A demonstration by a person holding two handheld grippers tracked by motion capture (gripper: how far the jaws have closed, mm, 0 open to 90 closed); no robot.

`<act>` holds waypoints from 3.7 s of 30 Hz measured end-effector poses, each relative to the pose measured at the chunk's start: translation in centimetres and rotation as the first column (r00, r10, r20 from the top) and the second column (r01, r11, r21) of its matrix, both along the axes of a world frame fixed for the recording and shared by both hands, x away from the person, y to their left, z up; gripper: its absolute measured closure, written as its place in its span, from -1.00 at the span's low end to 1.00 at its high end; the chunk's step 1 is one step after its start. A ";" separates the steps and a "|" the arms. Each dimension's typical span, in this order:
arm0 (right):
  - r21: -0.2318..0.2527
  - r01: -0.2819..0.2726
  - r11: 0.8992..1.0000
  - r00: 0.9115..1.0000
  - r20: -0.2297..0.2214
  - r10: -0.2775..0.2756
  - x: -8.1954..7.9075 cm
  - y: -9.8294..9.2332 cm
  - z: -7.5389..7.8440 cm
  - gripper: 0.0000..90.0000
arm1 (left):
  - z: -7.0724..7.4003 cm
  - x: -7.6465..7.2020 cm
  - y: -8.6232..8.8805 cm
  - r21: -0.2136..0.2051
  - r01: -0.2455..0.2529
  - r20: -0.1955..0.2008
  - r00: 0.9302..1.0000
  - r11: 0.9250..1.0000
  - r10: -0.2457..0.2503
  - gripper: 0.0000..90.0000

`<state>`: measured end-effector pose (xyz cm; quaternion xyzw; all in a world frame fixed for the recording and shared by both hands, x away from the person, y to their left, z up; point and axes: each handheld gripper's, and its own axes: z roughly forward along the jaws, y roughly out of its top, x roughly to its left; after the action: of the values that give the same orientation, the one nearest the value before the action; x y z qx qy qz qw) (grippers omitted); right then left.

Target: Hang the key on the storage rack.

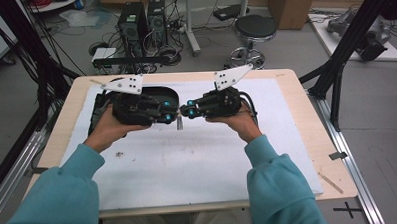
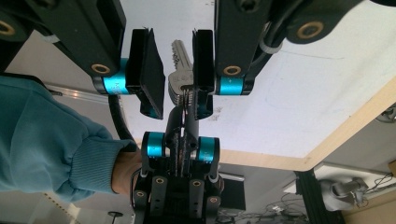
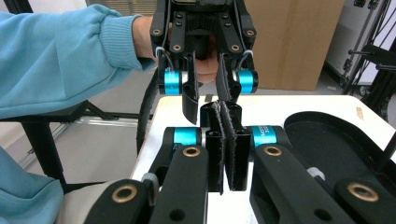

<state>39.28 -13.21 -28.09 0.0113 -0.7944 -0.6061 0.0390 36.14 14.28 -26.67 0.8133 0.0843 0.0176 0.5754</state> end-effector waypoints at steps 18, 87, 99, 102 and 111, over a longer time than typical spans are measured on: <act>-0.002 -0.017 1.000 1.000 0.002 0.017 0.0 0.2 -0.1 0.97 | 0.2 0.0 -0.1 0.023 -0.012 -0.007 1.000 1.000 0.013 0.93; 0.168 0.820 0.546 0.560 -0.040 -0.828 -8.0 -18.1 -14.2 -0.99 | 5.9 11.2 4.6 0.400 -0.331 0.130 0.944 0.855 0.304 0.97; 0.154 0.844 0.515 0.523 -0.014 -0.852 -8.0 -18.0 -15.7 -0.99 | 4.3 13.5 5.7 0.442 -0.372 0.123 0.927 0.816 0.355 0.97; 0.157 0.856 0.492 0.499 -0.005 -0.867 -8.0 -17.9 -16.0 -0.99 | 4.1 13.9 5.9 0.442 -0.379 0.119 0.923 0.813 0.366 0.97; 0.144 0.860 0.489 0.493 0.010 -0.870 -7.9 -17.8 -16.5 -0.99 | 3.3 14.9 5.7 0.456 -0.389 0.104 0.917 0.801 0.386 0.96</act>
<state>31.35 -31.02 -44.61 -0.3619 -0.6557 -0.5891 -0.3035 50.99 20.00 -23.39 0.8931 0.2399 0.1569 0.3467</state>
